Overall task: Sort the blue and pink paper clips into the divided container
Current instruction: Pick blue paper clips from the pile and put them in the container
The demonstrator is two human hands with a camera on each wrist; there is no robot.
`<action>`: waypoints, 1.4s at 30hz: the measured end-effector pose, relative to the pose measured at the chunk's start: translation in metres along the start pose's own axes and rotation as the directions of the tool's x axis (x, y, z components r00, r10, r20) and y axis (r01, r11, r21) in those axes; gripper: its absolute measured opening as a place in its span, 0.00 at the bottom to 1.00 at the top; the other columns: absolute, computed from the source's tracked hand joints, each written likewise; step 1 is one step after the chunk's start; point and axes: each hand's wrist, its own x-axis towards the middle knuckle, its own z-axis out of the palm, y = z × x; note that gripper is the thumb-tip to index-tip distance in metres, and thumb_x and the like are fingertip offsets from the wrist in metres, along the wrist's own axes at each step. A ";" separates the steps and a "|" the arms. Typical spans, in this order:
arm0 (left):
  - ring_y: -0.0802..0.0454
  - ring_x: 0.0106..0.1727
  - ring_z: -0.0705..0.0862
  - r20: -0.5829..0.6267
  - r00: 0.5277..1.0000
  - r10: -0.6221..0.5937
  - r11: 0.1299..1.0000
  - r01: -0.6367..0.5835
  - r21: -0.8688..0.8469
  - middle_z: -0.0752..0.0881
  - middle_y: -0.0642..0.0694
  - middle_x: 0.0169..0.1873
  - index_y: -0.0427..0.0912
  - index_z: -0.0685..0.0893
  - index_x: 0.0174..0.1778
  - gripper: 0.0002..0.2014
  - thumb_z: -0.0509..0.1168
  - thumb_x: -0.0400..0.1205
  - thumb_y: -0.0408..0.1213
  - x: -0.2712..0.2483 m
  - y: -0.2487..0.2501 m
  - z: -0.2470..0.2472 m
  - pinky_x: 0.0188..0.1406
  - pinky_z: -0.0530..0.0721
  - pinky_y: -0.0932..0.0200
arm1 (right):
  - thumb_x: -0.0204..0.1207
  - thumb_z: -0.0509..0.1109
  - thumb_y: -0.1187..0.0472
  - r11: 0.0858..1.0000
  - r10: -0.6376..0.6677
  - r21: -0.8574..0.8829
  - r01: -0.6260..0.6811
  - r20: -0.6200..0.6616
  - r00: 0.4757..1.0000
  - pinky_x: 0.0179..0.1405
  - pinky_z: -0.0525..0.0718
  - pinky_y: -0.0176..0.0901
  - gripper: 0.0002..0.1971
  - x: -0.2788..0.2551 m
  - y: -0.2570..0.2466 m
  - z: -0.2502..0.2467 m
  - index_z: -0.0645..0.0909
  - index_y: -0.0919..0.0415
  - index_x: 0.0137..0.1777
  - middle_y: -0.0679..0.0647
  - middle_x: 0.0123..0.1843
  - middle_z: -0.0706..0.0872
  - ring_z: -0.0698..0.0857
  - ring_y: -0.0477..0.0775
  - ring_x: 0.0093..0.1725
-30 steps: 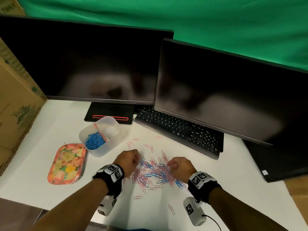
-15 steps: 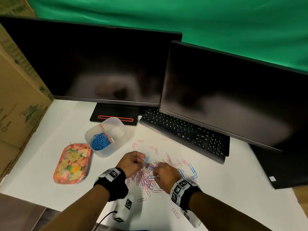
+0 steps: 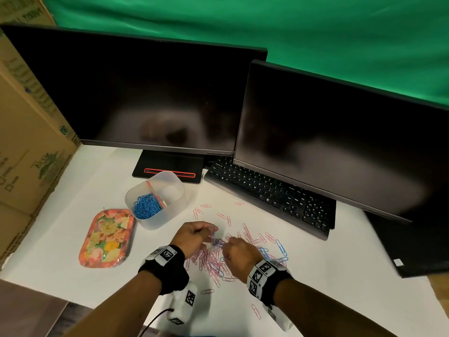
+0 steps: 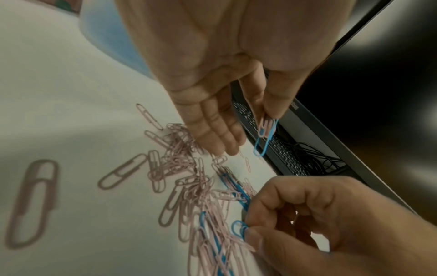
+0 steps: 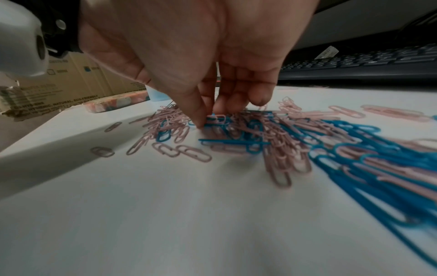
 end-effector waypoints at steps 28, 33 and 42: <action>0.46 0.62 0.73 0.299 0.917 0.263 0.069 -0.327 0.942 0.80 0.48 0.57 0.48 0.86 0.52 0.10 0.62 0.79 0.37 0.021 -0.014 0.021 0.61 0.74 0.52 | 0.76 0.71 0.58 0.428 0.452 0.865 -0.263 0.047 0.891 0.44 0.81 0.37 0.07 -0.005 0.041 -0.024 0.91 0.53 0.45 0.47 0.34 0.89 0.86 0.47 0.40; 0.47 0.63 0.76 0.281 0.930 0.239 0.165 -0.324 0.932 0.81 0.49 0.58 0.49 0.82 0.59 0.13 0.62 0.80 0.36 0.027 -0.019 0.016 0.61 0.72 0.55 | 0.78 0.68 0.68 0.217 0.433 0.953 -0.213 0.101 0.896 0.28 0.77 0.37 0.07 -0.010 0.042 -0.037 0.89 0.60 0.46 0.57 0.40 0.91 0.83 0.51 0.34; 0.48 0.60 0.78 0.236 0.938 0.252 0.237 -0.297 0.925 0.80 0.50 0.54 0.50 0.83 0.53 0.11 0.60 0.79 0.34 0.028 -0.024 0.015 0.56 0.74 0.58 | 0.80 0.66 0.69 -0.075 0.386 0.981 -0.176 0.192 0.902 0.31 0.85 0.43 0.05 -0.017 0.044 -0.051 0.84 0.67 0.50 0.61 0.36 0.88 0.86 0.56 0.33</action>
